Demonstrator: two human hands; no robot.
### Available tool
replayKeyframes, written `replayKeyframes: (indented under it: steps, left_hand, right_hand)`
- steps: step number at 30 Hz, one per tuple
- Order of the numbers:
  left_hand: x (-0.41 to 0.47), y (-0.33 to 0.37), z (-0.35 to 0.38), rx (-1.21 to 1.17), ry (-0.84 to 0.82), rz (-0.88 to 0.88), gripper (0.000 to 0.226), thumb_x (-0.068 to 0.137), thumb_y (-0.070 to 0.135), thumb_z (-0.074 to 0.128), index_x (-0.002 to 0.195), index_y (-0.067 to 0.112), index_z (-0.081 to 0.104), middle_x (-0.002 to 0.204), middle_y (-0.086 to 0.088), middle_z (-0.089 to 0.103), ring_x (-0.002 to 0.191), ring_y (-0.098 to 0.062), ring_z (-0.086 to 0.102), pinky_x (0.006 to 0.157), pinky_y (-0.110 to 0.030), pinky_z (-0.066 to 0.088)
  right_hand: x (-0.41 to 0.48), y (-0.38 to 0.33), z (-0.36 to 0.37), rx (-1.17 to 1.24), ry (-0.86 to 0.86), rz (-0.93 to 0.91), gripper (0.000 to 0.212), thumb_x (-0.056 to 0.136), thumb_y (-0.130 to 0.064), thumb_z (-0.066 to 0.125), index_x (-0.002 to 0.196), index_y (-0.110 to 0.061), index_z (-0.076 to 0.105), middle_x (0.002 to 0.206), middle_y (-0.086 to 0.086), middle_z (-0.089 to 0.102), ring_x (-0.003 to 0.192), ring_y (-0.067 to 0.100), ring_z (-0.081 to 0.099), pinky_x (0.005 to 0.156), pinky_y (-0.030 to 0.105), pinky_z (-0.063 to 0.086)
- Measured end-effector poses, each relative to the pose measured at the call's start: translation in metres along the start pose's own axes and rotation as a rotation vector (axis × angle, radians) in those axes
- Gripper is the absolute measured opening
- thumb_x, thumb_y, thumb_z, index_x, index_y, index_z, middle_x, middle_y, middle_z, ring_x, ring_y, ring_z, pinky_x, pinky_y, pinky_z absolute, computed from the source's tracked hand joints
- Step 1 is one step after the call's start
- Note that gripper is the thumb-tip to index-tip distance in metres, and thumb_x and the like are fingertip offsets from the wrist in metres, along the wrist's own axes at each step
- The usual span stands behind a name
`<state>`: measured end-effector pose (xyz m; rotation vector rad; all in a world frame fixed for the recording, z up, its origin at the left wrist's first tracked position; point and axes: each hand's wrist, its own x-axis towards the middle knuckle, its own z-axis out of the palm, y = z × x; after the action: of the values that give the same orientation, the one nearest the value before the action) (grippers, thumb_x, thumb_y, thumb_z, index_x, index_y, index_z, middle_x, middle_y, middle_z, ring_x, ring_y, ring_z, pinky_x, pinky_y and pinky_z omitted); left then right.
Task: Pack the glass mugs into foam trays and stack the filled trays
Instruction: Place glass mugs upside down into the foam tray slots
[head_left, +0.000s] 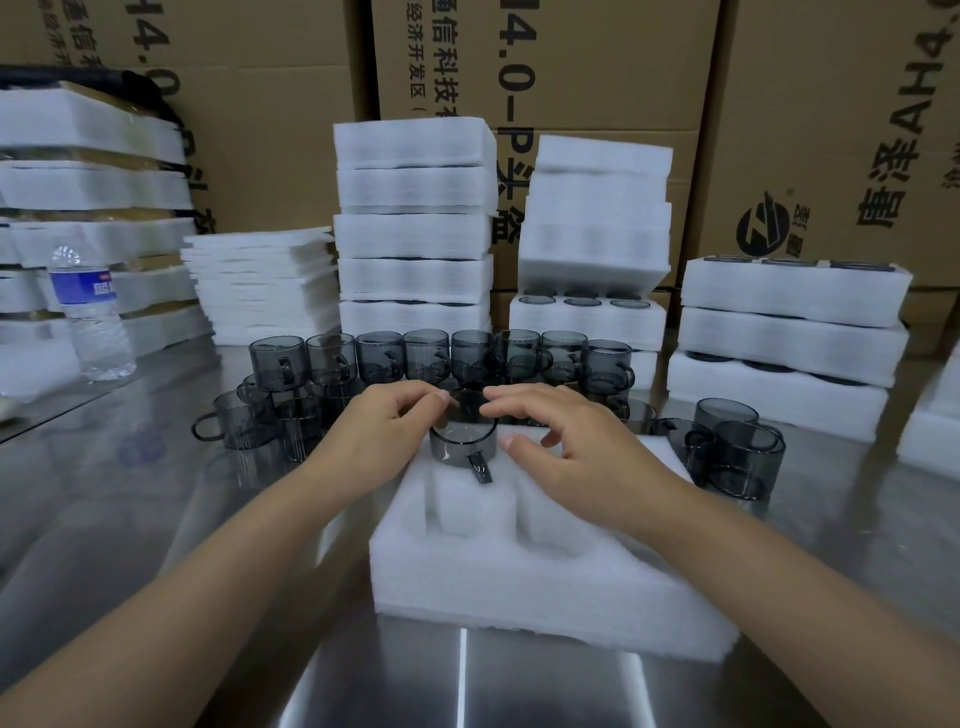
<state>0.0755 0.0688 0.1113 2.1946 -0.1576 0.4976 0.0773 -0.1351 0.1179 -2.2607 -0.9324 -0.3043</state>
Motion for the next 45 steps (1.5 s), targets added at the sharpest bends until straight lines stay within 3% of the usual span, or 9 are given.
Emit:
replayKeyframes:
  steps: [8,12,16,22,26,29,33,37,45]
  left_hand:
    - [0.0,-0.001,0.003,-0.065,0.05,-0.05,0.027,0.095,0.031,0.053,0.081,0.026,0.075,0.072,0.016,0.07,0.049,0.012,0.051,0.055,-0.02,0.034]
    - [-0.002,0.004,0.0,-0.065,0.013,0.012,0.017,0.093,0.033,0.055,0.088,0.038,0.07,0.081,0.025,0.067,0.07,0.014,0.056,0.067,-0.016,0.04]
    - [-0.004,0.006,0.001,-0.006,-0.028,0.067,0.021,0.091,0.035,0.059,0.11,0.041,0.064,0.103,0.009,0.062,0.095,-0.009,0.058,0.087,-0.023,0.044]
    - [-0.009,0.008,-0.002,0.056,-0.127,0.143,0.063,0.069,0.063,0.057,0.128,0.041,0.052,0.1,0.019,0.053,0.083,0.008,0.051,0.07,-0.005,0.036]
    - [-0.008,0.007,-0.004,0.113,-0.13,0.087,0.071,0.062,0.07,0.054,0.127,0.042,0.054,0.098,0.023,0.061,0.085,0.011,0.054,0.067,-0.006,0.038]
    - [-0.01,0.008,-0.006,0.091,-0.144,0.074,0.063,0.065,0.067,0.054,0.121,0.039,0.062,0.087,0.025,0.063,0.078,0.017,0.055,0.064,-0.003,0.038]
    - [-0.011,0.009,-0.008,0.06,-0.171,0.068,0.052,0.065,0.063,0.057,0.111,0.039,0.065,0.103,0.017,0.066,0.096,0.002,0.059,0.083,-0.017,0.044]
    - [-0.009,0.01,-0.006,-0.052,-0.143,0.061,0.022,0.083,0.041,0.063,0.104,0.035,0.067,0.097,0.018,0.066,0.085,0.014,0.058,0.069,-0.001,0.038]
    - [-0.006,0.007,-0.008,-0.029,-0.217,0.061,0.025,0.084,0.025,0.07,0.106,0.035,0.066,0.1,0.019,0.065,0.093,0.011,0.058,0.077,-0.009,0.041]
  right_hand:
    - [0.001,0.004,0.002,-0.027,-0.062,-0.007,0.039,0.096,-0.029,0.05,0.134,-0.04,0.048,0.143,-0.031,0.034,0.13,-0.01,0.03,0.109,0.026,0.031]
    - [0.003,0.007,0.004,-0.03,-0.05,-0.004,0.036,0.096,-0.03,0.051,0.13,-0.041,0.051,0.139,-0.032,0.037,0.111,-0.013,0.041,0.091,0.009,0.033]
    - [0.003,0.009,0.005,-0.04,0.017,0.018,0.033,0.094,-0.029,0.052,0.125,-0.039,0.056,0.134,-0.031,0.045,0.102,-0.009,0.049,0.082,0.006,0.034]
    - [0.003,0.01,0.003,-0.051,0.026,0.052,0.036,0.095,-0.027,0.052,0.13,-0.035,0.054,0.133,-0.026,0.049,0.108,-0.005,0.049,0.084,0.009,0.035]
    - [0.002,0.009,0.004,-0.063,-0.039,0.054,0.041,0.097,-0.03,0.048,0.137,-0.035,0.046,0.141,-0.022,0.043,0.128,-0.002,0.035,0.104,0.022,0.032]
    - [0.002,0.009,0.005,-0.067,-0.063,0.065,0.042,0.097,-0.033,0.047,0.138,-0.036,0.043,0.139,-0.021,0.043,0.126,-0.001,0.035,0.103,0.022,0.032]
    - [0.002,0.009,0.004,-0.059,-0.049,0.065,0.038,0.097,-0.032,0.048,0.134,-0.035,0.047,0.13,-0.023,0.048,0.12,-0.003,0.039,0.095,0.018,0.032]
    - [0.001,0.008,0.004,-0.063,-0.059,0.06,0.034,0.097,-0.032,0.046,0.131,-0.035,0.051,0.129,-0.023,0.05,0.119,-0.003,0.039,0.097,0.02,0.033]
    - [0.002,0.01,0.005,-0.058,-0.067,0.055,0.027,0.097,-0.033,0.046,0.122,-0.037,0.057,0.115,-0.025,0.053,0.105,-0.005,0.04,0.083,0.011,0.031]
